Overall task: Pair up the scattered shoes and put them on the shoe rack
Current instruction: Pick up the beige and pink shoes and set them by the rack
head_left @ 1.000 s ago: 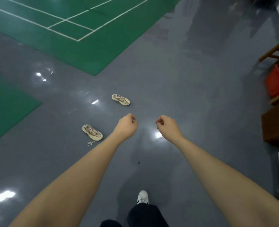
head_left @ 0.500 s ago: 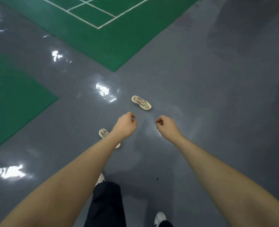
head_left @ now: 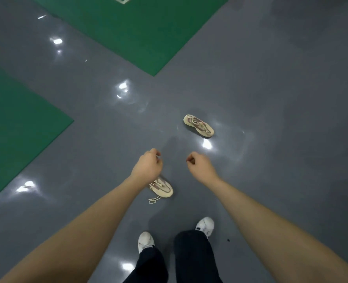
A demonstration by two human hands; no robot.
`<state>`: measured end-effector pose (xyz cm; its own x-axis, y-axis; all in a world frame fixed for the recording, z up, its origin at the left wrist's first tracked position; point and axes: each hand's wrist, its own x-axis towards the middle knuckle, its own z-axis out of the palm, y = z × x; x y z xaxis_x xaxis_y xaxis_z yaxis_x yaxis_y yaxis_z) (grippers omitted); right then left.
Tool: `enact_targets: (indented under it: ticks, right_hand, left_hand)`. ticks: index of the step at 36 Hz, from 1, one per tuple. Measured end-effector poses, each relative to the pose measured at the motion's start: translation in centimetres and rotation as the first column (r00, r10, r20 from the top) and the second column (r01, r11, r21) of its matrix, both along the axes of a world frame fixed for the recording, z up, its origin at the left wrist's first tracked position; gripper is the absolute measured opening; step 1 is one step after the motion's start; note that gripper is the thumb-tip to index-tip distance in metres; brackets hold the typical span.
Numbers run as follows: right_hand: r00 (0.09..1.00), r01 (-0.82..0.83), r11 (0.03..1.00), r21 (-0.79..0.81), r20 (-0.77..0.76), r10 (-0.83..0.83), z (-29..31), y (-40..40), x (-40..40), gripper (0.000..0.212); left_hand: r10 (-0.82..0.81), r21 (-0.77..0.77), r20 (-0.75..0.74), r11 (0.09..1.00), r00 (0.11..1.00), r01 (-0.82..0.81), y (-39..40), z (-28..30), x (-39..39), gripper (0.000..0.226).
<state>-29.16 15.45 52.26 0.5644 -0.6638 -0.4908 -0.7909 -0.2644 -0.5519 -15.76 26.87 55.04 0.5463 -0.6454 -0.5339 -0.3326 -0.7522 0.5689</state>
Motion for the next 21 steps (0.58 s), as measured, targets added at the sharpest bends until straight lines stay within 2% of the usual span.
enact_targets:
  ticks: [6, 13, 17, 21]
  right_hand:
    - [0.998, -0.058, 0.998, 0.017, -0.032, 0.059, -9.9, -1.1, 4.1, 0.016]
    - [0.979, -0.175, 0.982, 0.078, -0.089, 0.181, -24.6, -1.3, 6.8, 0.016]
    - [0.966, -0.224, 0.969, 0.102, -0.11, 0.235, -33.1, -1.0, 7.7, 0.015]
    - [0.93, -0.319, 0.943, 0.09, -0.162, 0.33, -40.5, -0.4, 9.0, 0.02]
  left_hand:
    - [0.022, 0.017, -0.025, 1.0, 0.999, -0.022, -0.5, -9.9, 3.4, 0.036]
    - [0.062, 0.044, 0.038, 0.997, 0.997, -0.064, 0.5, -24.2, 6.8, 0.035]
    - [0.017, 0.073, 0.039, 0.997, 0.999, -0.02, 0.7, -32.6, 7.0, 0.04]
    - [-0.062, 0.121, 0.11, 0.991, 0.992, 0.048, 0.8, -39.9, 7.1, 0.042]
